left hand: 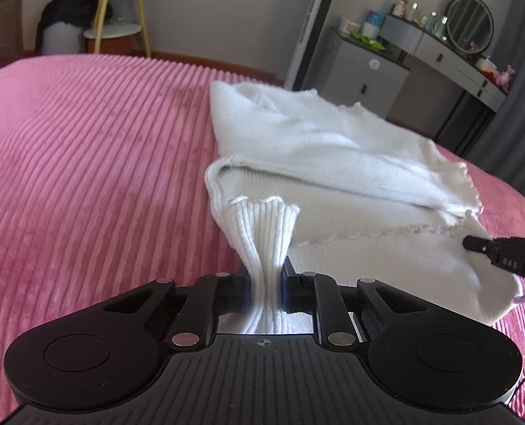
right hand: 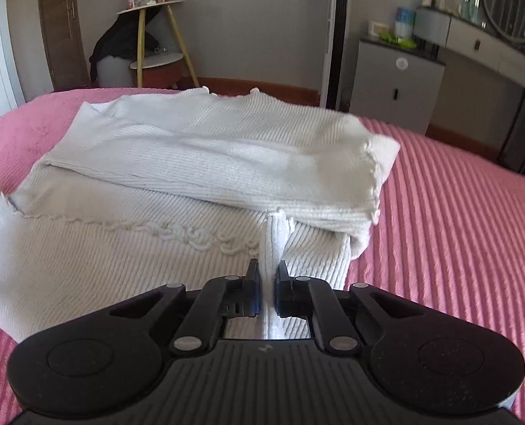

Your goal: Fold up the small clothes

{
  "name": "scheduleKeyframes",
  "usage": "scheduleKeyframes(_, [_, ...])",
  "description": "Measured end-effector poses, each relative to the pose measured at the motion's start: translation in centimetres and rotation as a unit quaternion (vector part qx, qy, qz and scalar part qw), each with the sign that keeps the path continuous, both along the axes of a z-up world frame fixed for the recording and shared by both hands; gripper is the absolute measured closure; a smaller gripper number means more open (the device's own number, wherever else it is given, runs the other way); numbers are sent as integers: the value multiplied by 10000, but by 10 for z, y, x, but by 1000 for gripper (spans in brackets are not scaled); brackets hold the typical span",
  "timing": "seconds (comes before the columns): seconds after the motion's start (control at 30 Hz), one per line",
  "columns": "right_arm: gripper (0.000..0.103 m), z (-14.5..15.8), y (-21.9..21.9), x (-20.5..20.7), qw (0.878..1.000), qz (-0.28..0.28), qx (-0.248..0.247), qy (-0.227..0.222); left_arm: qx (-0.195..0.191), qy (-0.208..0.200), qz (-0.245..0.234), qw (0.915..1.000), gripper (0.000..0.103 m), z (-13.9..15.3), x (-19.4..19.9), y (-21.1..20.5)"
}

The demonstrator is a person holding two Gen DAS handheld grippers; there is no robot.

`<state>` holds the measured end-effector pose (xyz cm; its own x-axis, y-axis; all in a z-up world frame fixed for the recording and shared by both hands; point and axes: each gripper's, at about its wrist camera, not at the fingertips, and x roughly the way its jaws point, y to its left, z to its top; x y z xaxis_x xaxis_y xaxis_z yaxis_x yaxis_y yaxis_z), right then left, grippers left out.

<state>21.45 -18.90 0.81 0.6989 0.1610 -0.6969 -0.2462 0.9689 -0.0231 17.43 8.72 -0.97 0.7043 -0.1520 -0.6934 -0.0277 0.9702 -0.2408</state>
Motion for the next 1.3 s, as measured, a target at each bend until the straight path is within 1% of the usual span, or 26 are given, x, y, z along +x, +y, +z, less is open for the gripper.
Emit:
scheduleKeyframes(0.1, [96,9,-1,-6,9998,29,-97,-178,-41,-206,-59,9998,86,10,-2,-1])
scheduleKeyframes(0.23, [96,21,-6,-9,9992,9,-151,-374,-322,-594,-157,9976,87,29,-3,-2])
scheduleKeyframes(0.3, [96,28,-7,-12,9987,-10,-182,-474,-385,-823,-242,9956,87,43,-1,-2])
scheduleKeyframes(0.4, [96,41,-10,-14,9966,-37,-217,-791,-380,-1187,-417,9913,87,64,6,-1])
scheduleKeyframes(0.5, [96,55,-18,-14,9927,-187,-93,-1187,-391,-1400,-547,9879,87,78,21,5])
scheduleKeyframes(0.57, [96,60,-24,-5,9899,-369,-42,-1371,-238,-1510,-668,9860,87,83,37,8])
scheduleKeyframes(0.6, [96,61,-27,2,9887,-444,-58,-1433,-103,-1566,-674,9853,87,84,46,9])
scheduleKeyframes(0.63, [96,60,-28,11,9875,-514,-108,-1484,-49,-1585,-674,9850,87,85,57,12])
scheduleKeyframes(0.73, [96,55,-32,45,9853,-716,-122,-1544,-130,-1542,-581,9862,87,82,92,20])
scheduleKeyframes(0.87, [96,40,-30,96,9851,-881,-141,-1469,27,-1413,-591,9882,87,65,140,22])
scheduleKeyframes(0.93, [96,30,-29,119,9866,-958,-136,-1313,27,-1220,-555,9910,87,49,164,23])
scheduleKeyframes(1.0, [96,17,-29,140,9897,-997,-115,-1025,36,-940,-484,9944,85,31,185,25])
scheduleKeyframes(1.07, [94,5,-30,153,9929,-1001,-73,-643,72,-699,-471,9964,83,14,195,27])
scheduleKeyframes(1.1, [93,1,-31,155,9932,-1023,-24,-549,82,-564,-490,9972,76,5,198,28])
scheduleKeyframes(1.13, [87,-1,-33,156,9936,-1011,62,-508,44,-441,-557,9975,72,-2,199,30])
scheduleKeyframes(1.17, [81,-2,-36,157,9939,-967,189,-487,-23,-379,-668,9970,64,-8,199,31])
scheduleKeyframes(1.2, [80,-2,-39,158,9945,-892,316,-454,-59,-406,-805,9959,59,-12,197,33])
scheduleKeyframes(1.27, [80,-4,-40,158,9951,-826,378,-384,-50,-538,-1004,9935,60,-15,191,33])
scheduleKeyframes(1.3, [81,-5,-39,157,9957,-756,346,-402,-95,-577,-1065,9926,62,-15,189,33])
